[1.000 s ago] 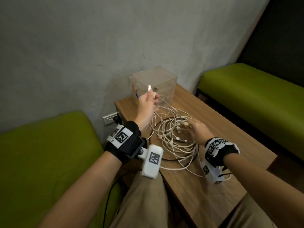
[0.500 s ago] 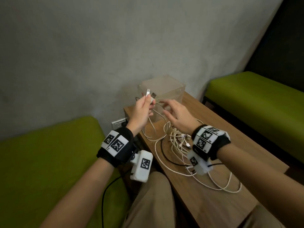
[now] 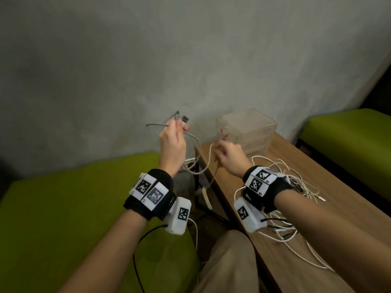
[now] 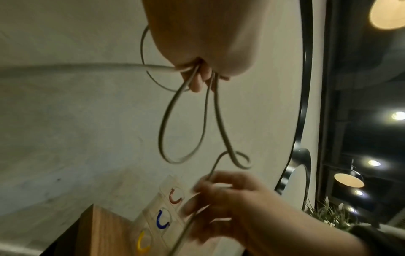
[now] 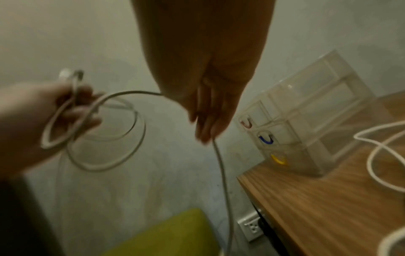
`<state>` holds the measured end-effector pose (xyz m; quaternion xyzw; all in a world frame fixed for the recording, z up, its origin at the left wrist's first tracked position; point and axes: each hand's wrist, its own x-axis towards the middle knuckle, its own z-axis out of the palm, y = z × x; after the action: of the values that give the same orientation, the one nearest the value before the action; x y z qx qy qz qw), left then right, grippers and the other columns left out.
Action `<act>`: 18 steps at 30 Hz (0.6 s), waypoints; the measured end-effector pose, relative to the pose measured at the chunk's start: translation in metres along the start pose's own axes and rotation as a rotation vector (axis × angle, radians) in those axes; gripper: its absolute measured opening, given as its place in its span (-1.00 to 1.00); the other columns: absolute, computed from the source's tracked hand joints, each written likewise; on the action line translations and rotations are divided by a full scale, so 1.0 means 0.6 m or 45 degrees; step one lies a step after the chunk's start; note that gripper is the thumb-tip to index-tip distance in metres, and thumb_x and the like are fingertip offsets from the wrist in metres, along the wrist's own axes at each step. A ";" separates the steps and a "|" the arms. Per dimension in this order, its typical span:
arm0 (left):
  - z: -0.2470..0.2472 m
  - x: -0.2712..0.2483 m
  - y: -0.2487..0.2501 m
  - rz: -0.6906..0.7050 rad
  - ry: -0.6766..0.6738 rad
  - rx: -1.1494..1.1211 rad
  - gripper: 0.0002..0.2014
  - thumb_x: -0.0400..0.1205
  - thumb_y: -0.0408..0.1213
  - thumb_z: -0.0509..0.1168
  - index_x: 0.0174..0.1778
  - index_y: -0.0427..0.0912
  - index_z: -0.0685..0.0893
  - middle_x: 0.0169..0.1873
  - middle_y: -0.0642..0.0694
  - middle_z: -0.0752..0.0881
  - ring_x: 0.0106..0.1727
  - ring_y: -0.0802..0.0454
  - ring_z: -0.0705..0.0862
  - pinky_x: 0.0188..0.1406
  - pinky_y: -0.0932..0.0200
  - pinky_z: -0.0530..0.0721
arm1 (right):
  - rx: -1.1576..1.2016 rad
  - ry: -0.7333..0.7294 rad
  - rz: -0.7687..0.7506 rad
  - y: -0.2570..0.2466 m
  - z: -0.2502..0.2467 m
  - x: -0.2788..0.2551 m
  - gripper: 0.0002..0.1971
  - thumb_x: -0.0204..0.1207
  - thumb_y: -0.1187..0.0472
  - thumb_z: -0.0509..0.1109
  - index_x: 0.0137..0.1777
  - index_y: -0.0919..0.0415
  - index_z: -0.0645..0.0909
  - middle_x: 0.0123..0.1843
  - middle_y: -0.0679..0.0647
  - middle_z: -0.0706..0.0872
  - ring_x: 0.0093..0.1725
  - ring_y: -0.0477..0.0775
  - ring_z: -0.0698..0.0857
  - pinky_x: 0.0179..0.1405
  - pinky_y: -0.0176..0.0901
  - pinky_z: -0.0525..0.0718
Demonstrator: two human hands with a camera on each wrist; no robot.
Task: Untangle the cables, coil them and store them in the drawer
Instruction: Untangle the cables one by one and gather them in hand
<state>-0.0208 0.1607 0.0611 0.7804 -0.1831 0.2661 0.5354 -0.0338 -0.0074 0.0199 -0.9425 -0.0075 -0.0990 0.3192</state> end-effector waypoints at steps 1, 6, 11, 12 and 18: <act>0.002 0.000 0.003 0.010 -0.096 -0.020 -0.72 0.73 -0.36 -0.01 -0.14 -0.33 0.58 -0.24 -0.05 0.62 -0.32 0.25 0.52 -0.30 0.43 0.39 | -0.179 -0.246 -0.011 -0.002 0.012 -0.003 -0.80 0.61 0.28 0.19 0.10 0.32 0.59 0.04 0.35 0.70 0.07 0.36 0.68 0.13 0.16 0.64; 0.014 -0.009 -0.002 0.011 -0.291 -0.052 -0.73 0.74 -0.31 -0.03 -0.17 -0.18 0.54 -0.13 -0.19 0.72 -0.21 0.09 0.62 -0.14 0.23 0.50 | -0.659 -0.677 0.115 -0.006 0.013 -0.010 -0.68 0.54 0.33 0.20 0.29 0.26 0.51 0.25 0.26 0.60 0.22 0.30 0.61 0.21 0.13 0.61; 0.026 -0.017 -0.022 -0.076 -0.496 -0.072 -0.73 0.75 -0.25 -0.03 -0.17 -0.16 0.51 -0.31 -0.01 0.67 -0.51 0.36 0.49 -0.33 0.14 0.40 | -0.141 0.007 -0.252 -0.037 -0.016 -0.005 -0.65 0.52 0.32 0.20 0.31 0.19 0.49 0.16 0.15 0.69 0.14 0.16 0.68 0.16 0.11 0.64; 0.030 -0.018 -0.021 -0.068 -0.503 -0.072 -0.75 0.74 -0.25 -0.02 -0.17 -0.16 0.50 -0.40 0.06 0.59 -0.50 0.33 0.48 -0.35 0.16 0.35 | 0.010 0.108 -0.351 -0.052 -0.019 -0.005 -0.64 0.54 0.31 0.21 0.34 0.18 0.45 0.19 0.12 0.67 0.14 0.09 0.66 0.17 0.00 0.62; 0.033 -0.014 -0.026 0.004 -0.450 -0.095 -0.79 0.74 -0.27 0.01 -0.19 -0.14 0.46 -0.49 0.13 0.47 -0.48 0.23 0.46 -0.47 0.23 0.37 | 0.154 0.094 -0.415 -0.074 -0.019 -0.002 -0.82 0.58 0.33 0.24 0.15 0.25 0.55 -0.10 0.12 0.71 -0.15 0.03 0.66 -0.09 -0.14 0.61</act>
<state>-0.0142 0.1479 0.0385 0.7942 -0.2854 0.1189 0.5231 -0.0407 0.0214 0.0550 -0.9036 -0.1543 -0.1835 0.3549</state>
